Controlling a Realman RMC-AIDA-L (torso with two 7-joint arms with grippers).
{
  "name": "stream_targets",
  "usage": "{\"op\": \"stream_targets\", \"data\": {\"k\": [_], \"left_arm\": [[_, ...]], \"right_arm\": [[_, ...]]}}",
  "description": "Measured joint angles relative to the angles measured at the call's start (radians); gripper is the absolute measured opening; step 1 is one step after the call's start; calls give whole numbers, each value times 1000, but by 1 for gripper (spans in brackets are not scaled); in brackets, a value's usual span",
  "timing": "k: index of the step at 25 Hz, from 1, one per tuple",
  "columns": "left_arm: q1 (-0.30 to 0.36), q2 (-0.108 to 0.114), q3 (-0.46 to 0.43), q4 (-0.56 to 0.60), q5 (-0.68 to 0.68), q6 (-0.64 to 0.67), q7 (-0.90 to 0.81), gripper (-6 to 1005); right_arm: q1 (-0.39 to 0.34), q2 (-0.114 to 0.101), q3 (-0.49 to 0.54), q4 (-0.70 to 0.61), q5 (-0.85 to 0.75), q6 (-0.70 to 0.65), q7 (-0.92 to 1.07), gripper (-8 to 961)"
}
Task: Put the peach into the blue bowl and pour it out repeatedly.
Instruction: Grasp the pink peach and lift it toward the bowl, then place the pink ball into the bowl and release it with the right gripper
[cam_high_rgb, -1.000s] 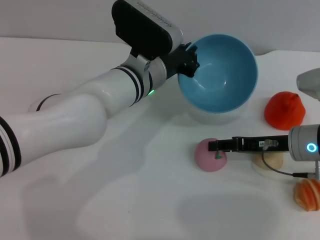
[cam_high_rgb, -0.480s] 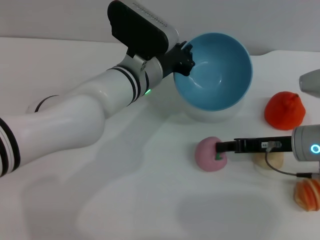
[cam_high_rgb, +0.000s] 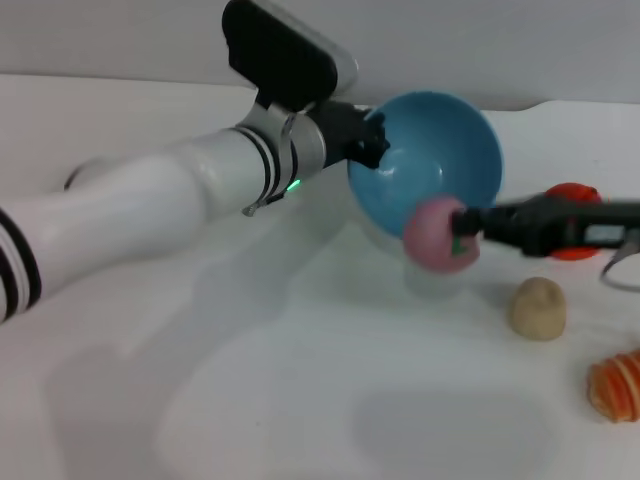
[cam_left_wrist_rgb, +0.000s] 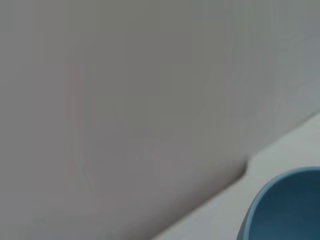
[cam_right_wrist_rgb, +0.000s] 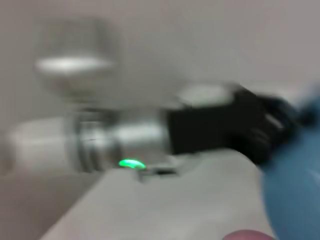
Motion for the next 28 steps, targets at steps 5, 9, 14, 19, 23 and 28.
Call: {"op": "stream_targets", "data": {"k": [5, 9, 14, 19, 23, 28], "left_arm": [[-37, 0, -58, -3, 0, 145, -1, 0], [-63, -2, -62, -9, 1, 186, -22, 0], [-78, -2, -62, -26, 1, 196, -37, -1], [-80, -2, -60, -26, 1, 197, -37, -1], [-77, -2, -58, -23, 0, 200, -37, -1], [-76, -2, -56, -23, 0, 222, -42, -1]], "right_arm": [[-26, -4, 55, -98, 52, -24, -6, 41], [-26, -4, 55, -58, 58, 34, -54, 43], [-30, -5, 50, 13, 57, 157, -95, 45], [-29, -3, 56, 47, 70, 193, -150, 47], [-33, -3, 61, 59, 92, 199, -173, 115], [-43, -3, 62, 59, 95, 208, -180, 309]]}}
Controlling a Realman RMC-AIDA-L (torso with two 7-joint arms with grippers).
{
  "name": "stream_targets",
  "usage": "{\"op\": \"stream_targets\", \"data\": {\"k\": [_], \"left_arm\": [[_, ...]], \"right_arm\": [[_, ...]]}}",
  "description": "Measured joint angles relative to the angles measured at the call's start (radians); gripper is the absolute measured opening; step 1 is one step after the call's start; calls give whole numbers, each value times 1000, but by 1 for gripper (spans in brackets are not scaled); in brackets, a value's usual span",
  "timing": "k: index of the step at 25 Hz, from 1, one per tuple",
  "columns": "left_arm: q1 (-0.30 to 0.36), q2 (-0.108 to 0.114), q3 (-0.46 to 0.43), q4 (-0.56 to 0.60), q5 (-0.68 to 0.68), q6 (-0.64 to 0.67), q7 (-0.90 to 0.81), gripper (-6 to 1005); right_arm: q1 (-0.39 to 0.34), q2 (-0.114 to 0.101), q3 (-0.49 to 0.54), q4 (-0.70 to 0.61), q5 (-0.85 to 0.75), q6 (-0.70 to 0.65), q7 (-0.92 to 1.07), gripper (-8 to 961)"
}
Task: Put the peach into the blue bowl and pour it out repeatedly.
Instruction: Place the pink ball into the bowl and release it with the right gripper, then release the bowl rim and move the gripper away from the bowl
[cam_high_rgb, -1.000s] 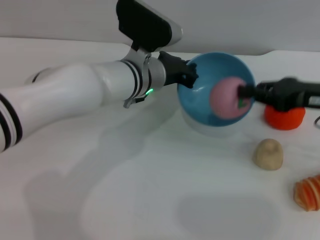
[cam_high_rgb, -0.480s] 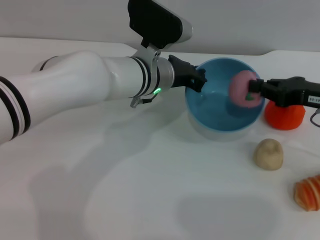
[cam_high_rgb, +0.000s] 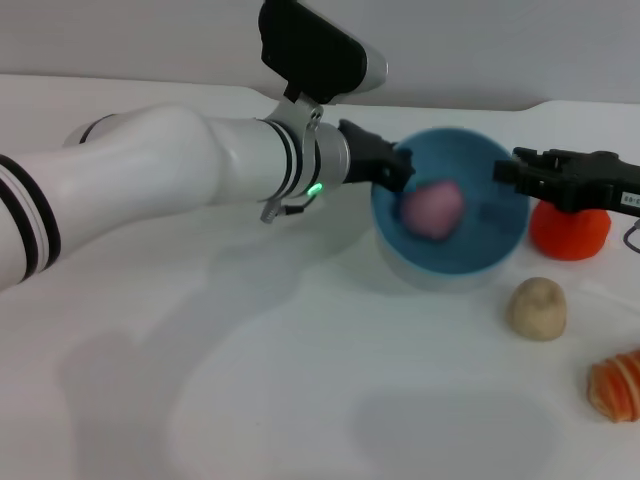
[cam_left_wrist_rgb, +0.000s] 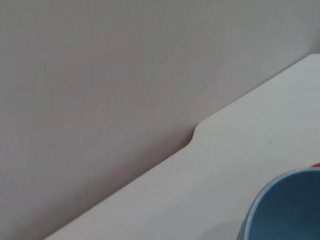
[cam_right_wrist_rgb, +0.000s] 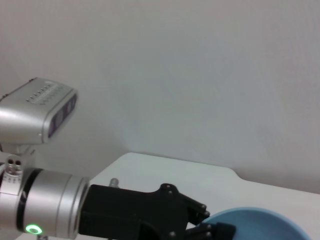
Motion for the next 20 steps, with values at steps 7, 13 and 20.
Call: {"op": "stream_targets", "data": {"k": [7, 13, 20], "left_arm": [[-16, 5, -37, -6, 7, 191, -37, 0], [-16, 3, -33, -22, 9, 267, -47, 0], [-7, -2, -3, -42, 5, 257, -48, -1]], "right_arm": [[-65, -2, 31, -5, 119, -2, -47, 447], [-92, -2, 49, 10, 135, 2, -82, 487], [-95, -1, 50, 48, 141, 1, -100, 515]]}}
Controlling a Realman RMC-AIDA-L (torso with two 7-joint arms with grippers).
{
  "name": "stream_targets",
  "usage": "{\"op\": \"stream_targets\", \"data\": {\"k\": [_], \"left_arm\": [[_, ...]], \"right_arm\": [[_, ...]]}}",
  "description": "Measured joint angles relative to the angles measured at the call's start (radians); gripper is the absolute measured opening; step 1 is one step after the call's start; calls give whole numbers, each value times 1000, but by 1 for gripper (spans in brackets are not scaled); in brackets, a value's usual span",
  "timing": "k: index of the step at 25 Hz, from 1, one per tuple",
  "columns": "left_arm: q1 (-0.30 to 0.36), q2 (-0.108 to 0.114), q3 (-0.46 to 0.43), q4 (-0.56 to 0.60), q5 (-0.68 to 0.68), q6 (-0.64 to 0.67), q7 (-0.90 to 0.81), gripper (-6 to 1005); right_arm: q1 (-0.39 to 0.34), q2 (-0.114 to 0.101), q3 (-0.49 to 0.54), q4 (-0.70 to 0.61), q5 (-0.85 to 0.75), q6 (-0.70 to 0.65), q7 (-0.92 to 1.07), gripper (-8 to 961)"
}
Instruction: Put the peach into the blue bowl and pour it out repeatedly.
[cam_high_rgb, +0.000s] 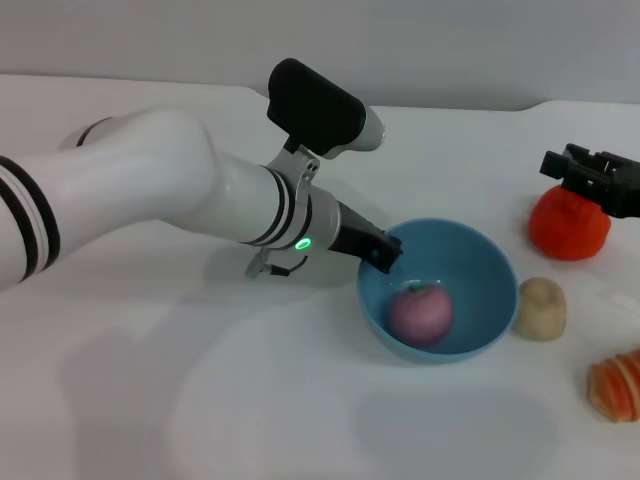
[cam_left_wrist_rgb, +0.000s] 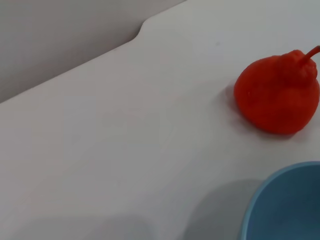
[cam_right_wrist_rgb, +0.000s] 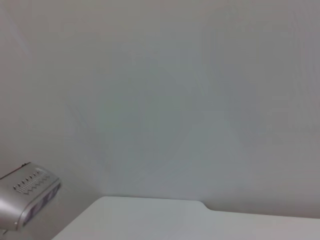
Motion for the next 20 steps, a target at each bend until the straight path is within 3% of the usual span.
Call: {"op": "stream_targets", "data": {"k": [8, 17, 18, 20], "left_arm": [[38, 5, -3, 49, -1, -17, -37, 0], [121, 13, -43, 191, 6, -38, -26, 281], [136, 13, -53, 210, 6, -64, -26, 311], [197, 10, -47, 263, 6, -243, -24, 419]], "right_arm": [[-8, 1, 1, 14, 2, 2, -2, 546], [-28, 3, 29, 13, 8, 3, -91, 582], [-33, 5, 44, 14, 16, 4, -124, 586], [-46, 7, 63, 38, 57, 12, -224, 594]]}}
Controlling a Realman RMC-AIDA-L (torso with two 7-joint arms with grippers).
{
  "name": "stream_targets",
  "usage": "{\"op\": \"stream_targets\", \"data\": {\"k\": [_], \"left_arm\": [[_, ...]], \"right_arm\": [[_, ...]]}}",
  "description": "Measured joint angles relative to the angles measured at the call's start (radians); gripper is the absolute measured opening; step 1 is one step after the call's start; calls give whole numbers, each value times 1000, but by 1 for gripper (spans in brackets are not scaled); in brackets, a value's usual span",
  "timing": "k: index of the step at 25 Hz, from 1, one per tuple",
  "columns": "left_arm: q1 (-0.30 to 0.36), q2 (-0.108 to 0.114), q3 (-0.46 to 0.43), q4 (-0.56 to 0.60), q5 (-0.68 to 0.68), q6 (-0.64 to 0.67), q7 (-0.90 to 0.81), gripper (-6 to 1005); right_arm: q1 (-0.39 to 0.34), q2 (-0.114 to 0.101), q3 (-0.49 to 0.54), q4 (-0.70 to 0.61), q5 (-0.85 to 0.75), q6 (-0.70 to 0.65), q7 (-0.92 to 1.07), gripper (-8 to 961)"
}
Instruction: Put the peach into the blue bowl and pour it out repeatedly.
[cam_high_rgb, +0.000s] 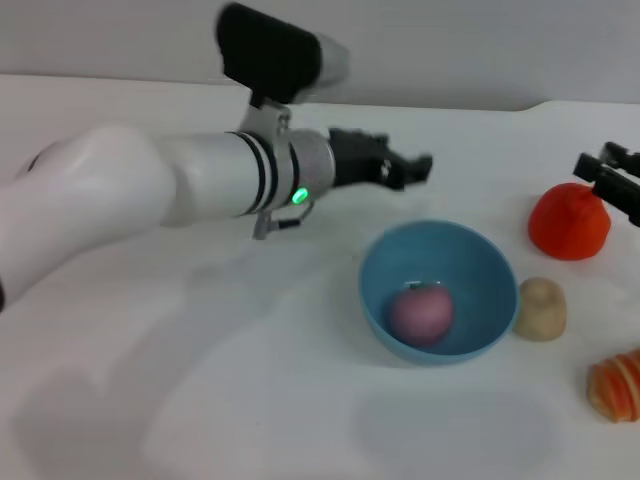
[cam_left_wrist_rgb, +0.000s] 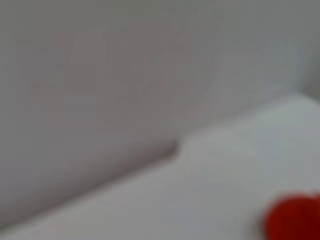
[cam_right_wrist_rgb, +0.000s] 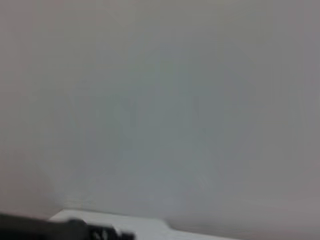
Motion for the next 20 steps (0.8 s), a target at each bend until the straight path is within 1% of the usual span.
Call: {"op": "stream_targets", "data": {"k": [1, 2, 4, 6, 7, 8, 9, 10, 11, 12, 14, 15, 18, 20], "left_arm": [[0, 0, 0, 0, 0, 0, 0, 474], [17, -1, 13, 10, 0, -65, 0, 528], [35, -2, 41, 13, 0, -155, 0, 581], [48, -1, 101, -1, 0, -294, 0, 635], [52, -1, 121, -7, 0, -335, 0, 661], [60, -1, 161, -18, 0, -418, 0, 688], [67, -1, 195, -26, 1, -486, 0, 703], [81, 0, 262, -41, 4, -622, -3, 717], [85, 0, 280, -45, 5, -651, -4, 731], [90, -1, 317, -54, 8, -718, -8, 746], [99, -3, 380, -72, 11, -823, -13, 775], [102, -5, 402, -81, 11, -856, -15, 789], [110, -11, 472, -136, 7, -952, -56, 833], [117, -13, 527, -185, 6, -1038, -129, 831]], "right_arm": [[-5, -1, 2, 18, 19, 7, -42, 598], [-9, -3, 5, 37, 35, 18, -77, 602], [-20, -5, 13, 59, 50, 49, -127, 610], [-32, -2, 29, 76, 65, 86, -191, 618], [-36, -1, 39, 94, 90, 96, -242, 622], [-41, 0, 51, 122, 129, 103, -307, 626], [-45, 0, 62, 157, 171, 104, -369, 630], [-49, 0, 71, 200, 240, 102, -453, 634], [-52, 0, 77, 240, 309, 99, -537, 638], [-55, -1, 79, 278, 370, 97, -617, 642], [-59, -1, 81, 340, 466, 96, -743, 650], [-59, 0, 81, 370, 504, 94, -794, 650], [-59, 0, 85, 464, 609, 63, -881, 650], [-63, 2, 98, 527, 701, 16, -896, 650]]}}
